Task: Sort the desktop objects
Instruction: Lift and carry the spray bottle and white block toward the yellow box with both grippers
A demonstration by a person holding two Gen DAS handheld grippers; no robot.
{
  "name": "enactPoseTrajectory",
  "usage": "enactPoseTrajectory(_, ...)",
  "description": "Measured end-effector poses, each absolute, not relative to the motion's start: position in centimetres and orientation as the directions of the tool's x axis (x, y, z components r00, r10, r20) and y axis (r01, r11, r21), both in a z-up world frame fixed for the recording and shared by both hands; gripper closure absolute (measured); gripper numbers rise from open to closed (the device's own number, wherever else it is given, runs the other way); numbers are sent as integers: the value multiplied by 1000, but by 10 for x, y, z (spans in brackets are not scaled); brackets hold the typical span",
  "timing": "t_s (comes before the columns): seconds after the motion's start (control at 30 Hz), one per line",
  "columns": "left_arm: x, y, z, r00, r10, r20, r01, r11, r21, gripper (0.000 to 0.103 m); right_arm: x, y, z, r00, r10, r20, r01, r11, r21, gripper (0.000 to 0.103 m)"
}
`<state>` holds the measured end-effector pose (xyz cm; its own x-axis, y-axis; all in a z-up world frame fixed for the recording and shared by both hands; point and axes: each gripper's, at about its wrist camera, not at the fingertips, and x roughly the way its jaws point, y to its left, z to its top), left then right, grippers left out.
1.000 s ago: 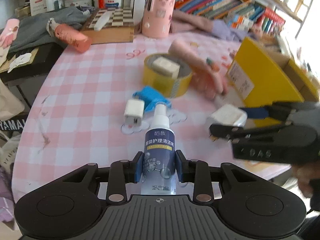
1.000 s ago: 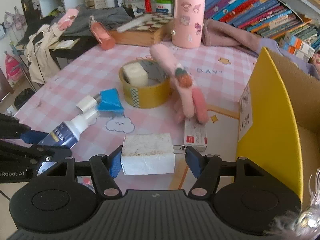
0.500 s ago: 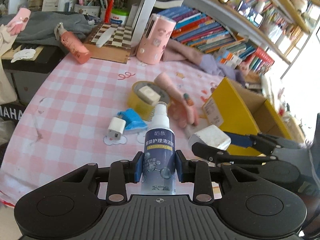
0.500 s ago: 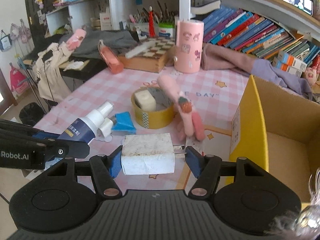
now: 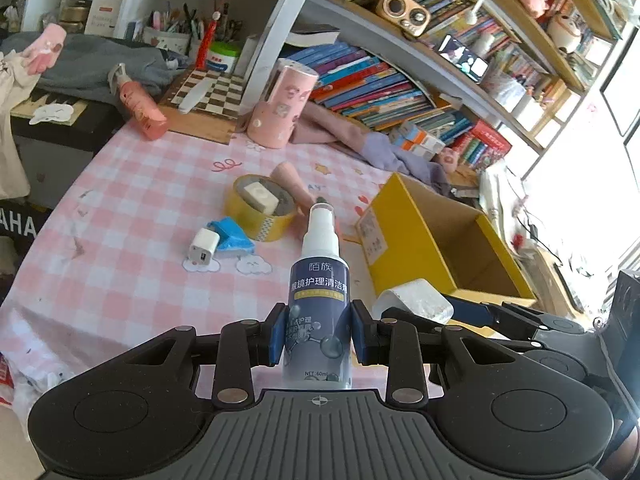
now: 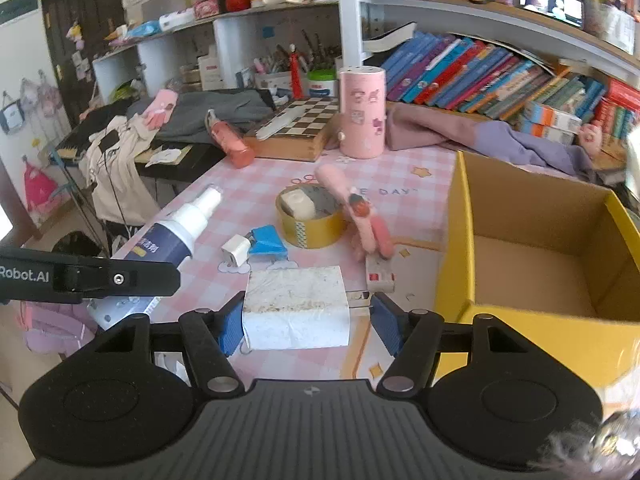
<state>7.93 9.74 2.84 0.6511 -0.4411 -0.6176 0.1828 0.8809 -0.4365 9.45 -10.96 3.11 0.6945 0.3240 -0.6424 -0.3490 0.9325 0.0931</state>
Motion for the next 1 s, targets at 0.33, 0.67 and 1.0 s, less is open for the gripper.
enactPoseTrajectory(0.33, 45, 86, 32, 633, -469, -616, 232, 874, -427, 72, 49, -127, 32, 714, 274, -644, -269, 957, 109, 41)
enactPoseTrajectory(0.67, 18, 77, 25, 595, -502, -628, 281, 862, -422, 72, 12, -144, 27, 719, 223, -658, -181, 974, 133, 41)
enactPoseTrajectory(1.0, 7, 56, 16, 524, -563, -639, 352, 826, -440, 72, -18, -164, 21, 704, 154, -693, -83, 987, 136, 41)
